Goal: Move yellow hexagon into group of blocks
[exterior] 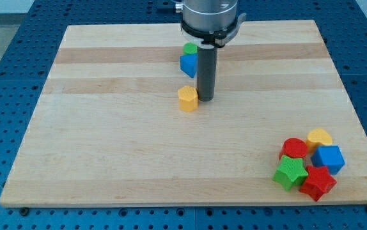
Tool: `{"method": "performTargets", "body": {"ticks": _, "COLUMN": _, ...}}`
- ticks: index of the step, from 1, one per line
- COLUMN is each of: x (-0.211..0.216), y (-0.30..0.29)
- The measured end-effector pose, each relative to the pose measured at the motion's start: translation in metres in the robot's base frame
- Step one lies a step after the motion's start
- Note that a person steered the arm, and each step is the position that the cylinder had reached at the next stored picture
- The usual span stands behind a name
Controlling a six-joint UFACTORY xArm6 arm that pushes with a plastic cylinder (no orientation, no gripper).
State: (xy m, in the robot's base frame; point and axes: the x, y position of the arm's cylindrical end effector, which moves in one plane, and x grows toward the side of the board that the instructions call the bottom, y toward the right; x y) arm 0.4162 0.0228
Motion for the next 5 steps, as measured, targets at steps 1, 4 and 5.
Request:
{"method": "performTargets", "body": {"ticks": 1, "x": -0.022, "y": -0.021}}
{"method": "performTargets", "body": {"ticks": 4, "x": 0.01, "y": -0.057}}
{"method": "performTargets", "body": {"ticks": 5, "x": 0.05, "y": -0.018}}
